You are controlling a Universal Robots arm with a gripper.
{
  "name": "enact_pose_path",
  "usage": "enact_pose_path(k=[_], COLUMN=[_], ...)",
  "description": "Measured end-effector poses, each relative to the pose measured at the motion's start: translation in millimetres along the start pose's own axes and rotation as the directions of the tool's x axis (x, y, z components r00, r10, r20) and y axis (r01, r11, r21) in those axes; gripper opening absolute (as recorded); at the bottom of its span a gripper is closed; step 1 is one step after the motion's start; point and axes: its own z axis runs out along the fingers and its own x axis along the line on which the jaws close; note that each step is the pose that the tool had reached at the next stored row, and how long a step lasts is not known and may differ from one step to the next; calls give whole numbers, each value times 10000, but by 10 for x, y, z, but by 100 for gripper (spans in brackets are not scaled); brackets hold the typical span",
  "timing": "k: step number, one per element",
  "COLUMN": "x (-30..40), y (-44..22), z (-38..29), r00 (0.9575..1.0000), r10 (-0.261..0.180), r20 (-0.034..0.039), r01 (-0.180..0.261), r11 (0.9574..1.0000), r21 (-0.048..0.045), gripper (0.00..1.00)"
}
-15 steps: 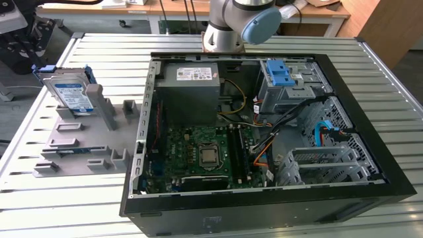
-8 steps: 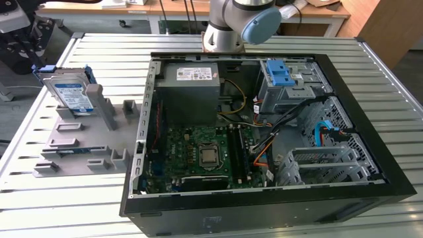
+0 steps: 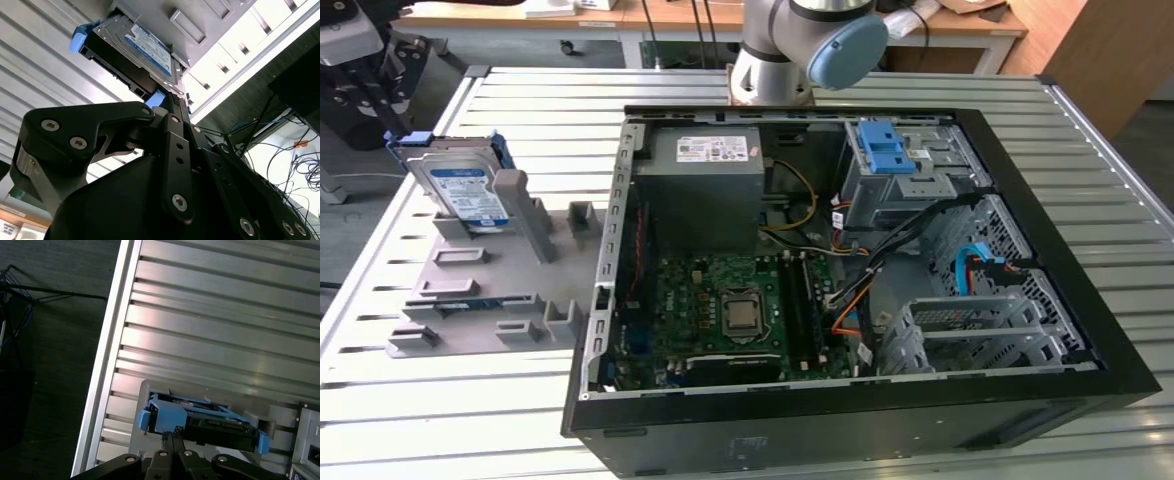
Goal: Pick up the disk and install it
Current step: 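Pick up the disk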
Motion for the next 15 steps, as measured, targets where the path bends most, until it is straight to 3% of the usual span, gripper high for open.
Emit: enact_pose_path(k=[8, 15], x=[0, 0], y=[0, 0], z=[1, 0], r00=[9997, 9964], r10=[-245, -846], r20=[-10, -35], r01=[245, 846], r11=[9997, 9964], r21=[2, 4], gripper=[11, 11])
